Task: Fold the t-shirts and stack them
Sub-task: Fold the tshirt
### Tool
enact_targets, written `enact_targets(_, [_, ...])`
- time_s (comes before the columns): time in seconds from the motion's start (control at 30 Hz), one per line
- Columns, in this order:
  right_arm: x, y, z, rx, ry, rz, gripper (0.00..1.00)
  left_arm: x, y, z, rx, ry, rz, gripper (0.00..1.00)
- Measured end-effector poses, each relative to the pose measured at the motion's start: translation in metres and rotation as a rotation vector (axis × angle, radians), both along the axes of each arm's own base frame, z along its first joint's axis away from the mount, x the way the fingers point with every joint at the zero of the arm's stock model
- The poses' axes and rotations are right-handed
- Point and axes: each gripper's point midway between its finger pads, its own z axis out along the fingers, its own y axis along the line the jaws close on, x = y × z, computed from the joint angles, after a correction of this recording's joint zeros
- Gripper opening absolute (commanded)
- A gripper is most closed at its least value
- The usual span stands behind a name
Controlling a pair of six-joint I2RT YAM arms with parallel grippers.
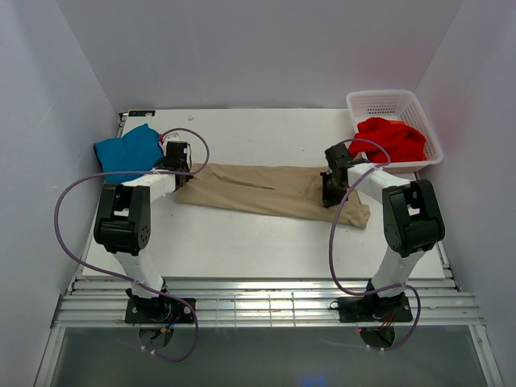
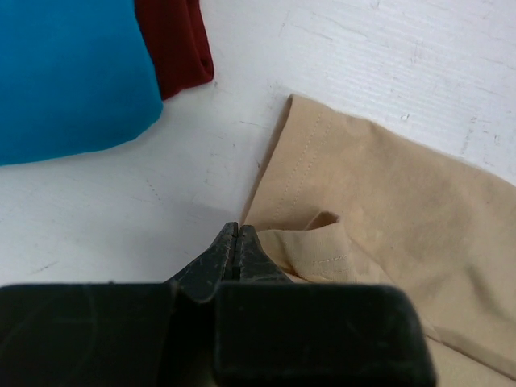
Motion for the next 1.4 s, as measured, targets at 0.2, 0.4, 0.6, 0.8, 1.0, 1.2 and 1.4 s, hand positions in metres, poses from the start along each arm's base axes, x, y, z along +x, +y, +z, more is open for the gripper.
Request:
enact_targets(0.2, [0.000, 0.000, 0.000, -0.001, 0.000, 0.003, 0.09, 0.000, -0.003, -0.003, -0.003, 0.009, -0.021, 0.24])
enact_targets(0.4, [0.000, 0.000, 0.000, -0.001, 0.000, 0.004, 0.08, -0.006, 0.013, 0.008, 0.054, 0.007, 0.039, 0.26])
enact_targets(0.6, [0.000, 0.000, 0.000, -0.001, 0.000, 0.004, 0.09, -0.017, 0.033, 0.052, 0.108, -0.064, 0.130, 0.26])
enact_targets(0.8, [0.000, 0.000, -0.001, -0.001, 0.000, 0.004, 0.09, -0.008, 0.019, 0.091, 0.026, -0.196, 0.074, 0.24])
enact_targets(1.0, [-0.007, -0.004, 0.003, -0.014, -0.004, 0.000, 0.18, 0.014, -0.020, 0.071, -0.112, -0.175, -0.083, 0.20])
enact_targets(1.2, [-0.013, -0.016, 0.036, -0.054, -0.066, -0.022, 0.24, 0.037, -0.050, 0.039, -0.193, -0.109, -0.191, 0.16])
enact_targets(1.4, [-0.015, -0.028, 0.071, -0.081, -0.156, -0.057, 0.23, 0.035, -0.065, 0.017, -0.220, -0.057, -0.239, 0.15])
